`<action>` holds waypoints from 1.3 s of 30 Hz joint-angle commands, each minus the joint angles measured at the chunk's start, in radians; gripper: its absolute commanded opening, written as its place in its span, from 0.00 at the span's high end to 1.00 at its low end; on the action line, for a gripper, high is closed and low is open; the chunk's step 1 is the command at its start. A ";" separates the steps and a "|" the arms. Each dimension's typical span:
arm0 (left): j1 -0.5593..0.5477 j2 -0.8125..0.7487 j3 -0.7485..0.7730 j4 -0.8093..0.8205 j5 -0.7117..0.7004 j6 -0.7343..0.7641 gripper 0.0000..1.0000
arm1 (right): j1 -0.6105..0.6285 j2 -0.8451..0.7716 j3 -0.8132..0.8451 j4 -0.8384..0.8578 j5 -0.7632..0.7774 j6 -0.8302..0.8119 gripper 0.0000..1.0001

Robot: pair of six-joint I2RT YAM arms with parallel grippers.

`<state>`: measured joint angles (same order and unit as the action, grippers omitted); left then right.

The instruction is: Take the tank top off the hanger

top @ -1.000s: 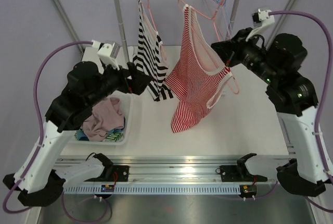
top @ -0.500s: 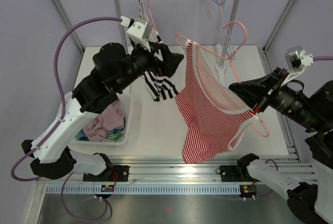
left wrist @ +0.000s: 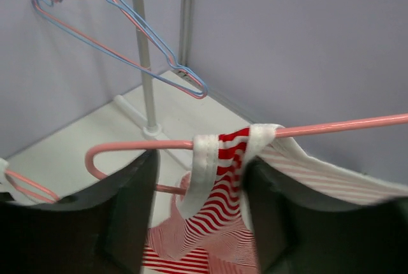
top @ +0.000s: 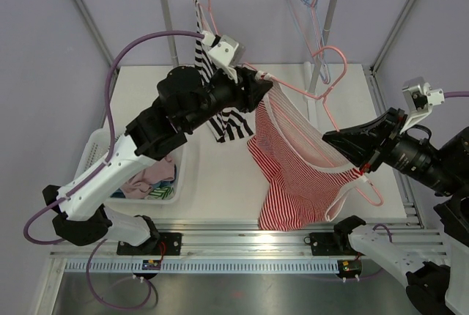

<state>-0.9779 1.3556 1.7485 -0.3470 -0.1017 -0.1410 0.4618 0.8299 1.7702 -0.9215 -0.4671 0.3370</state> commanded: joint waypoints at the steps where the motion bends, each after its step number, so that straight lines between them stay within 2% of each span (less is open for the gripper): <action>1: -0.004 0.014 0.000 0.059 -0.030 0.029 0.58 | 0.001 0.003 0.009 0.050 -0.028 0.005 1.00; 3: -0.004 0.013 0.000 0.048 -0.067 0.027 0.73 | 0.002 0.003 0.006 0.044 0.001 -0.003 1.00; 9: -0.004 -0.015 -0.041 0.020 -0.188 0.021 0.81 | 0.002 0.008 -0.072 0.030 0.085 -0.050 1.00; 12: -0.004 -0.030 -0.072 -0.007 -0.274 0.018 0.87 | 0.003 0.002 -0.145 0.044 0.108 -0.061 1.00; 14: 0.001 -0.038 -0.092 -0.026 -0.317 0.020 0.95 | 0.003 -0.005 -0.185 0.059 0.104 -0.067 1.00; 16: 0.010 -0.044 -0.116 -0.040 -0.322 0.011 1.00 | 0.001 -0.009 -0.236 0.081 0.094 -0.072 1.00; 22: 0.103 -0.081 -0.178 -0.075 -0.336 -0.061 1.00 | 0.003 -0.028 -0.299 0.084 0.076 -0.137 1.00; 26: 0.197 -0.079 -0.161 -0.157 -0.372 -0.155 1.00 | 0.001 -0.072 -0.330 0.101 -0.003 -0.180 1.00; 30: 0.321 -0.062 -0.139 -0.237 -0.345 -0.287 1.00 | 0.001 -0.161 -0.382 0.174 -0.053 -0.199 1.00; 34: 0.367 -0.061 -0.138 -0.282 -0.311 -0.347 1.00 | 0.002 -0.228 -0.443 0.265 -0.096 -0.217 1.00; 37: 0.378 -0.075 -0.150 -0.264 -0.215 -0.368 1.00 | 0.001 -0.270 -0.515 0.367 -0.075 -0.204 1.00; 38: 0.377 -0.087 -0.167 -0.233 -0.088 -0.352 1.00 | 0.001 -0.285 -0.566 0.406 -0.046 -0.173 1.00; 39: 0.375 -0.102 -0.222 -0.198 -0.014 -0.345 1.00 | 0.001 -0.293 -0.599 0.521 -0.044 -0.155 1.00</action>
<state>-0.6331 1.3102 1.5620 -0.6304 -0.2459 -0.4728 0.4618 0.5667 1.2388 -0.6285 -0.5087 0.1471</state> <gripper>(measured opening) 0.047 0.082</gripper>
